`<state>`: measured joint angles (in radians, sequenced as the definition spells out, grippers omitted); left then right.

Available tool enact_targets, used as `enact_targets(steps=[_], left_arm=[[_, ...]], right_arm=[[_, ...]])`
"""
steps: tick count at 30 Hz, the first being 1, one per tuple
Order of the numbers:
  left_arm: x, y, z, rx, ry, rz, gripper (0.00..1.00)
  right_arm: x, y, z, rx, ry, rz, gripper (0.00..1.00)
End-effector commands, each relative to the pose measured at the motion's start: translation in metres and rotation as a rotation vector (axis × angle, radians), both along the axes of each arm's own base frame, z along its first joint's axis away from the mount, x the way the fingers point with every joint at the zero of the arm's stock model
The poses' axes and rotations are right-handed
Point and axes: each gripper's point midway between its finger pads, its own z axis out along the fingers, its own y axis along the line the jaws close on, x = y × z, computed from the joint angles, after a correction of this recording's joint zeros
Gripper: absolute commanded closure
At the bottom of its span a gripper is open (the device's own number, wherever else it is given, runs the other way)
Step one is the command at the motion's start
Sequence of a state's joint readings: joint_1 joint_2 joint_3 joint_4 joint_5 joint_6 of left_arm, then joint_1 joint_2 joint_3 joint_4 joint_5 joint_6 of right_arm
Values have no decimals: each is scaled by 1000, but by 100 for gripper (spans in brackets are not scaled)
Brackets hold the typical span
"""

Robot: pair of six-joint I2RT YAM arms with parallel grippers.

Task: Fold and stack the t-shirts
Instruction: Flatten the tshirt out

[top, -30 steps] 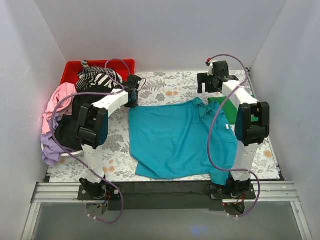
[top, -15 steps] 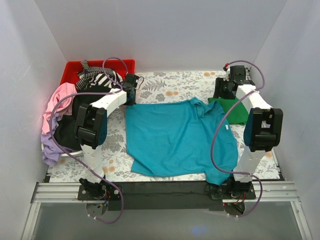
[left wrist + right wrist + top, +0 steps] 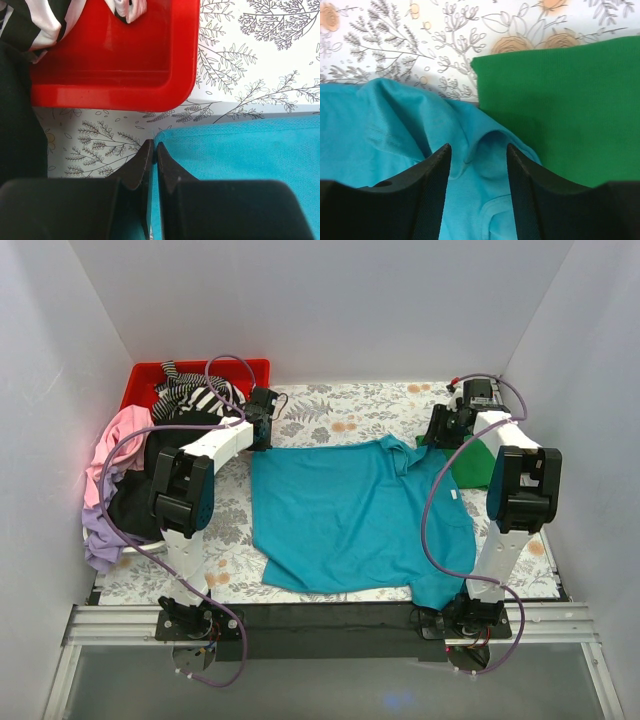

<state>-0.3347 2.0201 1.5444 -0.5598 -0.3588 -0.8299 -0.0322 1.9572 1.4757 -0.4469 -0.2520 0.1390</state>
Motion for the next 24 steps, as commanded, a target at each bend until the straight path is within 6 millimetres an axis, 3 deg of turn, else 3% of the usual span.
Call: enact_targets(steps=[1,15,18,21,24], left_arm=[[3,6,26,7,-64,18,100],[2,7,16,14,-40,20,100],[2,7,15,14,-41,22,100],[0,8,14,19,-32,22,100],[0,9,13,26,-31,23,100]], right_arm=[[7,16,15,84,-32,34,48],[14,23,0,130,5,37,54],[17,23,1,129,-5,42,69],[20,24,8,135,-24,57,96],[24,26,26,143,-66,72,99]])
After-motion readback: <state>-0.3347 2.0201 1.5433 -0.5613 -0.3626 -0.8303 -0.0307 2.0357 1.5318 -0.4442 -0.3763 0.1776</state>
